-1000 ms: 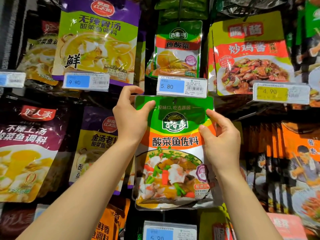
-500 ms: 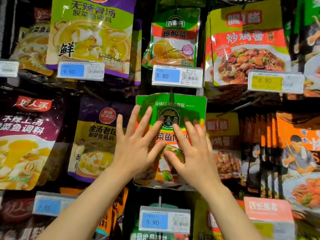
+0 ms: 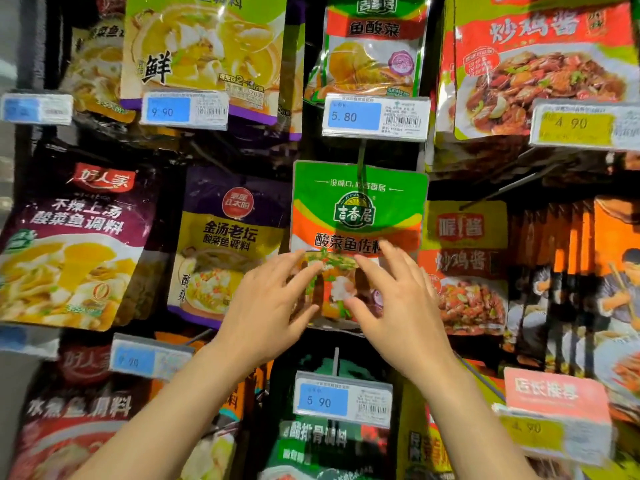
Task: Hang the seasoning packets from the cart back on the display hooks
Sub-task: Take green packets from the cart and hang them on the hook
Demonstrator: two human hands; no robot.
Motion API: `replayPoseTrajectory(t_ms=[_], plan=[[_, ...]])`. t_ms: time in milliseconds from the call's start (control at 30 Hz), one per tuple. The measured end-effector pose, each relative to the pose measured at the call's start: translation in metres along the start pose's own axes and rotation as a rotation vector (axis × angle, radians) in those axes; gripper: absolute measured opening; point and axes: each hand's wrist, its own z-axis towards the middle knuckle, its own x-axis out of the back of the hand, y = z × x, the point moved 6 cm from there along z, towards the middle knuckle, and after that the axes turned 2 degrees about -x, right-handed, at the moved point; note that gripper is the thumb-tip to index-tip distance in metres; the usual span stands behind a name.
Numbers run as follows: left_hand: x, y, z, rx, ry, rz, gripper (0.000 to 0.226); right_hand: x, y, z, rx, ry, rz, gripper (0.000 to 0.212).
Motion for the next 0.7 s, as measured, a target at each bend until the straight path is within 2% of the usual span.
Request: replayPoseTrajectory(t_ms=[133,267,400,533,700], plan=[[0.034,0.003,-0.027,0.015,0.109,-0.073,0.037,0.009,-0.025,-0.016,0.052,0.057,0.114,0.049],[0.072,-0.006,-0.07,0.078,0.121,-0.073,0.028,0.006,-0.066,-0.034,0.108,0.054,0.221,0.044],[0.106,-0.032,-0.132,0.18,0.073,-0.062,0.026,-0.03,-0.129,-0.055,0.208,-0.111,0.315,0.042],[0.127,-0.074,-0.216,0.345,-0.133,-0.009,0.033,-0.074,-0.21,-0.088,0.32,-0.258,0.455,0.039],[0.176,-0.118,-0.37,0.658,-0.266,0.073,0.042,-0.136,-0.329,-0.159,0.393,-0.585,0.607,0.046]])
